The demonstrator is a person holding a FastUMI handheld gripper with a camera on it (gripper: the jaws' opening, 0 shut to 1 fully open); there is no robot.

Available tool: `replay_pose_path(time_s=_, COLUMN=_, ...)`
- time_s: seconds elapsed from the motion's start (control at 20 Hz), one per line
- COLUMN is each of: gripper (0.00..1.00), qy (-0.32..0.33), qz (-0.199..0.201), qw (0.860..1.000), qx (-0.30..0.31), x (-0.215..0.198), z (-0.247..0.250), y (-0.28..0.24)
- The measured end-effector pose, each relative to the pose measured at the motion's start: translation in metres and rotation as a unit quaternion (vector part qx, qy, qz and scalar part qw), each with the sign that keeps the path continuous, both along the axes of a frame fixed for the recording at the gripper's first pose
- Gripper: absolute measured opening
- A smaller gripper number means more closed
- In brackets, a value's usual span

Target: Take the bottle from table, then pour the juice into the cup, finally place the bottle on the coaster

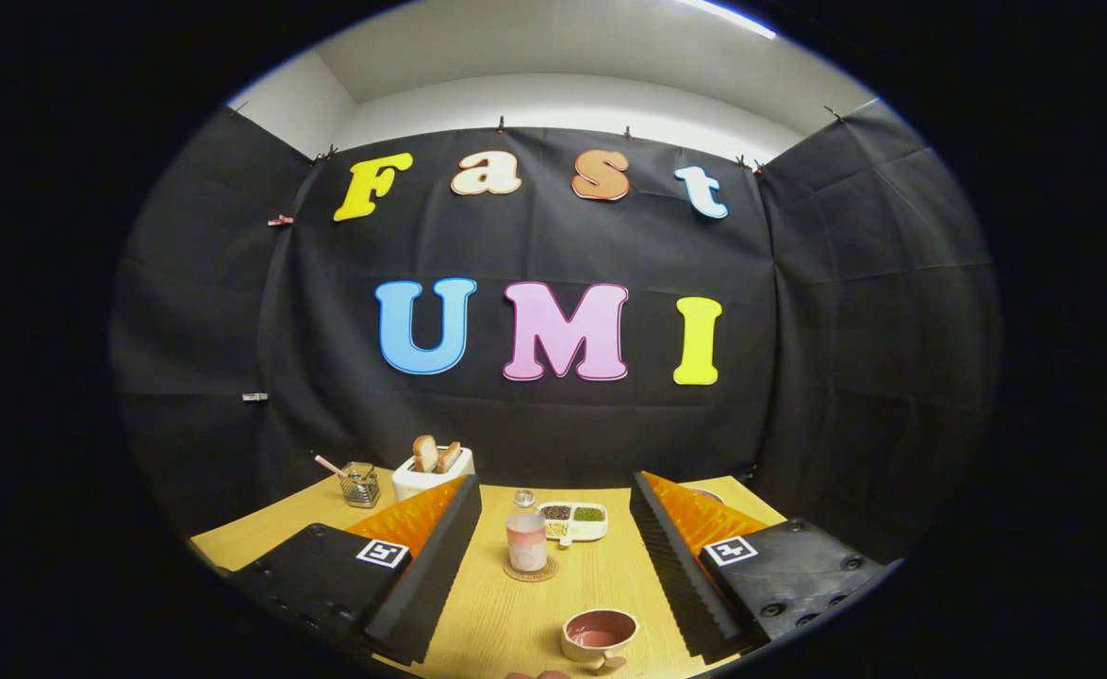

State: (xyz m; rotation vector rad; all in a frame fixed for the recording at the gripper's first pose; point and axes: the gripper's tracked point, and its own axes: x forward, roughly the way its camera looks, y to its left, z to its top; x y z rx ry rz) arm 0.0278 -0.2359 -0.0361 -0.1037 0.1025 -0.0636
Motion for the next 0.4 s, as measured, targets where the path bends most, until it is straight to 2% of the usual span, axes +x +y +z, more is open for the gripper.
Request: replay_pose_path(time_s=0.4, gripper=0.97, qy=0.006, qz=0.007, qw=1.0, qx=-0.005, x=0.0, z=0.001, y=-0.012)
